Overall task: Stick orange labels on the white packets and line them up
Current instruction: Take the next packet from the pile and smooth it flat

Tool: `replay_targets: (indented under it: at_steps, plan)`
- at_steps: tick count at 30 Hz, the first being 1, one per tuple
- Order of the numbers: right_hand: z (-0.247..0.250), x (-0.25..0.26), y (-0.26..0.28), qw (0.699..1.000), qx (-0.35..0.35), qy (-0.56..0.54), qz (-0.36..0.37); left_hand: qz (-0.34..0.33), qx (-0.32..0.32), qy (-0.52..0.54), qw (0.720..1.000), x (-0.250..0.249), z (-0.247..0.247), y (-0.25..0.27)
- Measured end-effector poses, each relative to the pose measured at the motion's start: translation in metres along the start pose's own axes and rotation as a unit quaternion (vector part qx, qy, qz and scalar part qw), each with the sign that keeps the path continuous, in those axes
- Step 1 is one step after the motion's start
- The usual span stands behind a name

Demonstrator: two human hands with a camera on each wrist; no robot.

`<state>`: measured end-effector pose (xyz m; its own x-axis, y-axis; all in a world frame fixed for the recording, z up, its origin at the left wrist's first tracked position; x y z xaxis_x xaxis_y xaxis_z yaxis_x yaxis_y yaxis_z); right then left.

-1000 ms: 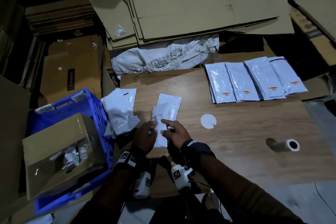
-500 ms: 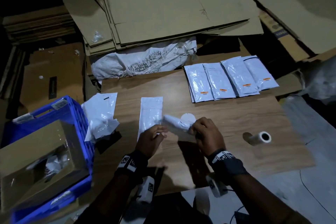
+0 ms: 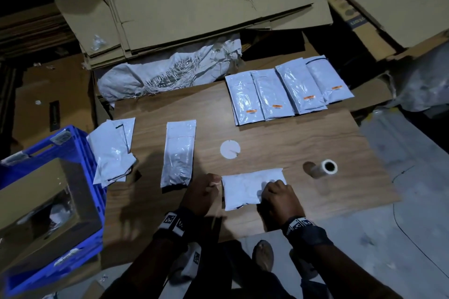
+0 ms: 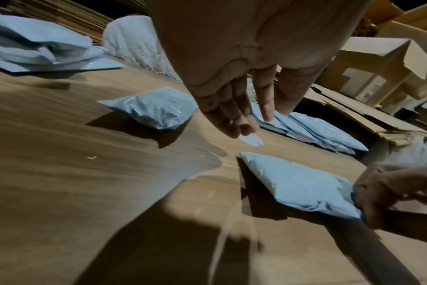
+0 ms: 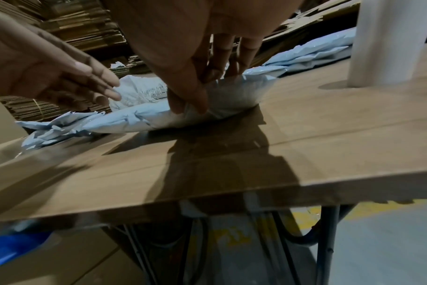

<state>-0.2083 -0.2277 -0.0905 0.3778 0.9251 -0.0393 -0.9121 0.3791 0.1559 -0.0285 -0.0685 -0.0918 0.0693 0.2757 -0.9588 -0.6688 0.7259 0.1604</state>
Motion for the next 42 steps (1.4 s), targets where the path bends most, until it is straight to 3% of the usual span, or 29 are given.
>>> replay_targets:
  at_steps: [7,12,20,24,33,42]
  plan:
    - [0.002,-0.003,0.011,0.994,-0.063,-0.081,0.022,-0.125,0.08,-0.13,0.98,-0.01,-0.053,0.007]
    - [0.002,-0.016,-0.005,0.985,-0.118,-0.128,-0.007,-0.099,0.092,-0.209,0.969,0.003,-0.088,0.001]
    - [-0.024,-0.007,-0.039,0.995,-0.057,-0.08,0.027,-0.017,0.103,-0.365,0.925,0.016,-0.112,-0.012]
    - [-0.041,-0.004,-0.048,0.997,-0.036,-0.061,0.007,0.013,0.094,-0.346,0.933,0.028,-0.114,-0.021]
    - [-0.058,-0.004,-0.051,0.999,-0.023,-0.045,0.003,-0.007,0.053,-0.337,0.94,0.031,-0.117,-0.018]
    - [-0.065,-0.003,-0.053,0.998,-0.011,-0.056,0.0,-0.019,0.014,-0.389,0.921,0.027,-0.12,-0.014]
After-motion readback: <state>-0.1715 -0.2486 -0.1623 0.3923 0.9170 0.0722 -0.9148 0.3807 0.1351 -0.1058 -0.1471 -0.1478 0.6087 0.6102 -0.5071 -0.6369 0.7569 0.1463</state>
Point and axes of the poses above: each hand's wrist, its own y-axis away from the middle knuckle, its own z-axis out of the back of the hand, x = y × z, the point moved 7 cm from there along -y, towards the middle knuckle, and after that the axes turned 13 degrees about y, right-handed, at the moved point
